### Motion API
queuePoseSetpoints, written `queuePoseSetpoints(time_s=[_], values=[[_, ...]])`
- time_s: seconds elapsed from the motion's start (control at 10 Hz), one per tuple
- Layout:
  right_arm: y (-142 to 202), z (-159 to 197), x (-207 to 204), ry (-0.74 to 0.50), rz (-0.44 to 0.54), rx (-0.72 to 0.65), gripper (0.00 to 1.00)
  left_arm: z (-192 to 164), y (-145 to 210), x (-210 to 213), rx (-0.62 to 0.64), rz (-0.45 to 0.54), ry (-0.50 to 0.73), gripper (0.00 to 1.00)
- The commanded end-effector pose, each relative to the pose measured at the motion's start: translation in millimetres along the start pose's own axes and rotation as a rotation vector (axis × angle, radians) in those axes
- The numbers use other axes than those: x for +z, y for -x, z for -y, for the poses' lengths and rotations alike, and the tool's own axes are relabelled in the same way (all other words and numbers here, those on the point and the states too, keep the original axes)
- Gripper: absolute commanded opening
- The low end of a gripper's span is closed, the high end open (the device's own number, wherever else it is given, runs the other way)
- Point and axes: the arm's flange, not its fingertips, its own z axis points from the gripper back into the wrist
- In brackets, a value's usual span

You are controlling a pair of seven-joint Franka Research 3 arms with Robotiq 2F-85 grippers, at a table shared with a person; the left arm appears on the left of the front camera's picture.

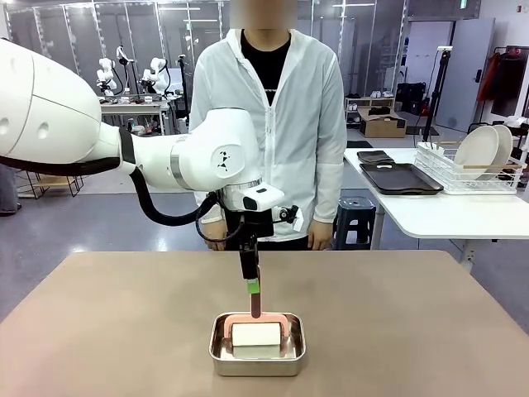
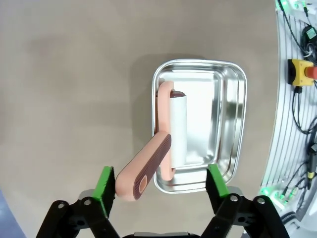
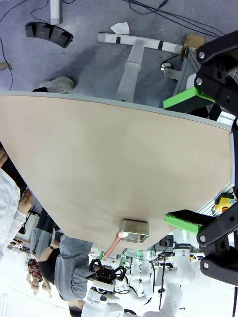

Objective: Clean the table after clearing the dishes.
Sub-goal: Place the Lint Roller back on top of the Airtight Container.

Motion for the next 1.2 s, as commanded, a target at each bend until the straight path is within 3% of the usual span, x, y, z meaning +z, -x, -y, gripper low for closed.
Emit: queuePoseSetpoints(time_s=[0.0, 0.4, 0.5, 1.1], values=[[4.8, -4.2, -0.9, 0.013, -0.003, 0.005, 1.00, 9.1, 10.7, 0.9, 0.005, 0.032, -0.024, 1.00], [4.8, -4.2, -0.9, 0.013, -0.003, 0.005, 1.00, 14.7, 21.3, 4.2, -0.016, 0.046, -0.050, 1.00], [4.8, -4.2, -0.9, 0.013, -0.003, 0.005, 1.00, -0.1, 6.6, 8.0, 0.011, 0.015, -0.036, 1.00], [4.8, -4.2, -0.9, 0.013, -0.003, 0.005, 1.00, -0.1, 6.6, 8.0, 0.011, 0.015, -0.036, 1.00]])
